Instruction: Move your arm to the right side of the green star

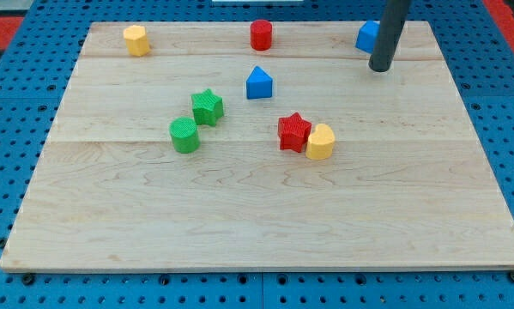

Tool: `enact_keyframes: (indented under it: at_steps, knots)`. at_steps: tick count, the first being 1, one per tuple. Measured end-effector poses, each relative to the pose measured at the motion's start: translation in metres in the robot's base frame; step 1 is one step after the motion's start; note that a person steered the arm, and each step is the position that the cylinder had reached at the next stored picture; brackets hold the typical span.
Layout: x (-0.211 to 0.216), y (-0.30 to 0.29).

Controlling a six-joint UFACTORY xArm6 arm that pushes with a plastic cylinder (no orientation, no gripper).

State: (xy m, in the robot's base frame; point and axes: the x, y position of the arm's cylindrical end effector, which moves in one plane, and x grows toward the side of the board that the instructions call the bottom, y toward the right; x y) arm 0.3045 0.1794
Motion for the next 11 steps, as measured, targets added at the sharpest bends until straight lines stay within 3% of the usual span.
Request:
enact_keyframes:
  at_steps: [5, 7, 8, 10, 11]
  knots:
    - [0.003, -0.107]
    - [0.036, -0.095]
    - [0.065, -0.118]
    - [0.091, -0.241]
    - [0.085, -0.268]
